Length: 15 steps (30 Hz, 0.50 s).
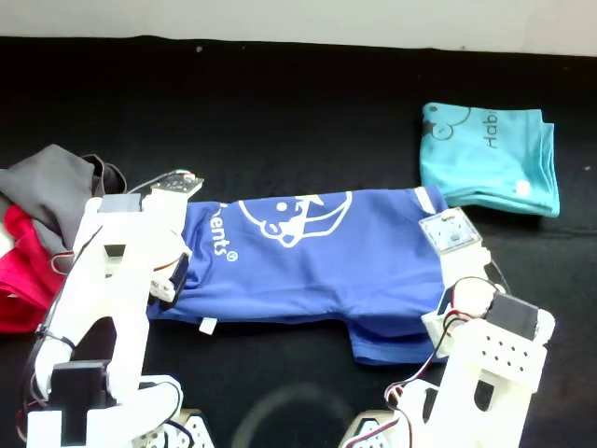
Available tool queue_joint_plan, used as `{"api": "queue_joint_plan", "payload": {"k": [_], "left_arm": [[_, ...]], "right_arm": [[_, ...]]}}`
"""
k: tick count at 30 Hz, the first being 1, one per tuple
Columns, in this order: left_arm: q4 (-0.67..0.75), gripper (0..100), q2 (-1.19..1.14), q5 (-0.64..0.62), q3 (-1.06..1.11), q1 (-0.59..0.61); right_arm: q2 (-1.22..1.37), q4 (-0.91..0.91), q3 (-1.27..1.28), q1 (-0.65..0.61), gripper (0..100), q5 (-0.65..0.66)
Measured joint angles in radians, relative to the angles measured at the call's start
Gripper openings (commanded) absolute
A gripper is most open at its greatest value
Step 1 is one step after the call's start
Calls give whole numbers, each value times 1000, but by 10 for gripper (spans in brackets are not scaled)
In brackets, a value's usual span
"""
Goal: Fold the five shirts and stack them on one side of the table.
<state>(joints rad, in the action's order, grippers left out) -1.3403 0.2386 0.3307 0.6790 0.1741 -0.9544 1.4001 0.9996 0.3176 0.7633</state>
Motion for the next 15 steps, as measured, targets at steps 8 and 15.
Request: {"api": "queue_joint_plan", "payload": {"k": [8,15], "left_arm": [[0,188,3,0,-5,0],[-75,187,3,0,-232,51]], "right_arm": [[0,0,0,0,167,0],[0,21,-149,0,163,-8]]}}
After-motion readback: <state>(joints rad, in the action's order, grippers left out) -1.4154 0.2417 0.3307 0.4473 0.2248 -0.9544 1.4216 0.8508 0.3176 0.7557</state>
